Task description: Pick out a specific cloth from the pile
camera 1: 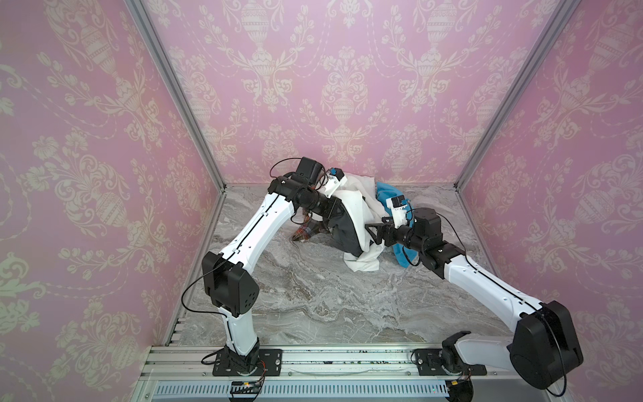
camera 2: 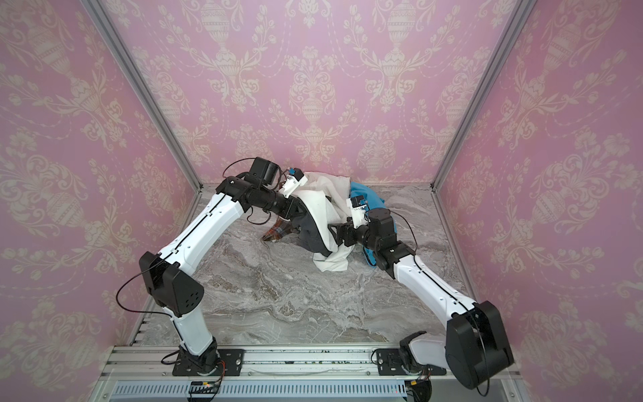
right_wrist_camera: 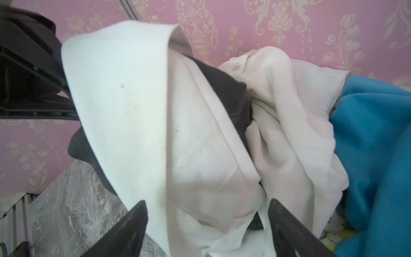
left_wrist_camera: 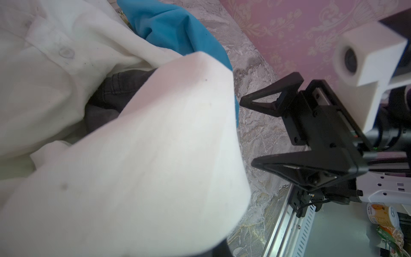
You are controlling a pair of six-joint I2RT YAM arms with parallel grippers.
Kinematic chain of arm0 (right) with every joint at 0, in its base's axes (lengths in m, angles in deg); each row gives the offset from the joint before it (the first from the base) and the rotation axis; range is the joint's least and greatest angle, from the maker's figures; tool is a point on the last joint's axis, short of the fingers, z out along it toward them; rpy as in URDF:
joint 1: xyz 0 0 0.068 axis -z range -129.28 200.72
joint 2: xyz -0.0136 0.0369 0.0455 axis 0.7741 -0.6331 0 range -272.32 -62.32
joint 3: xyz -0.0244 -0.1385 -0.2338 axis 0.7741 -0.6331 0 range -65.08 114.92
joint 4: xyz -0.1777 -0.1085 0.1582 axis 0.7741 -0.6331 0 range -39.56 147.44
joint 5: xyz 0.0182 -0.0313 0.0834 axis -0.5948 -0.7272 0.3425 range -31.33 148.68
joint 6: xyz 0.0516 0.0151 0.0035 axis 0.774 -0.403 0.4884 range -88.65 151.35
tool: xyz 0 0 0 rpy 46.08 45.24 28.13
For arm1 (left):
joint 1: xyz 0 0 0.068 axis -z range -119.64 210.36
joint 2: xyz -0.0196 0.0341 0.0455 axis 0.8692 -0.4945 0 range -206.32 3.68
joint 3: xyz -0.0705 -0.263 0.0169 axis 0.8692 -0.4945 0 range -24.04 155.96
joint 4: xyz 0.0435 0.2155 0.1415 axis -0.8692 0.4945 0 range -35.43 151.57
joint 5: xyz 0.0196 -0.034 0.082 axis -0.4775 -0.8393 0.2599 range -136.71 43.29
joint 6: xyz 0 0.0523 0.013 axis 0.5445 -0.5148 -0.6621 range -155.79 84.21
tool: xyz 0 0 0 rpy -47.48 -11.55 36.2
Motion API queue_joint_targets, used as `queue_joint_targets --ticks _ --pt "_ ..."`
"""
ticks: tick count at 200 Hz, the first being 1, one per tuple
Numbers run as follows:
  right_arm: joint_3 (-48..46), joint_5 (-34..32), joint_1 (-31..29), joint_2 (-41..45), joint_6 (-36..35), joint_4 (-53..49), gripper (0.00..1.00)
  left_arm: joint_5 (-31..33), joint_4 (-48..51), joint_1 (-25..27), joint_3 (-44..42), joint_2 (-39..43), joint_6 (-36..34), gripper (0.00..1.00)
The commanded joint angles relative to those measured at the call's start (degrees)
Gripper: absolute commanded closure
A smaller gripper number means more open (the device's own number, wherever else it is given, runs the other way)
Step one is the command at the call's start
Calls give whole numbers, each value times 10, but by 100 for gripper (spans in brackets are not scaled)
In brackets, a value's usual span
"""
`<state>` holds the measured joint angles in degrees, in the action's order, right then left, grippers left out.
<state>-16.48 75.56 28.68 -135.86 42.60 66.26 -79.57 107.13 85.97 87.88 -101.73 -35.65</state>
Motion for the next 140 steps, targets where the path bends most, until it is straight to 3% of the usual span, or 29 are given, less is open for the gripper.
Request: queue_joint_targets --ticks 1,29,82,114,140 --pt "-20 -36 -11 34 -23 42 19 -36 -1 -5 49 -19 29 100" --pt "-30 -58 -19 55 -30 47 27 -44 -5 -6 105 -41 51 100" --pt "-41 -76 -22 90 -27 32 29 -53 -42 -14 238 -103 137 100" --pt "-66 -95 -41 115 4 38 30 -30 -72 -14 300 -131 186 100" --pt "-106 -137 -84 116 51 102 27 -17 -96 -13 321 -145 218 100"
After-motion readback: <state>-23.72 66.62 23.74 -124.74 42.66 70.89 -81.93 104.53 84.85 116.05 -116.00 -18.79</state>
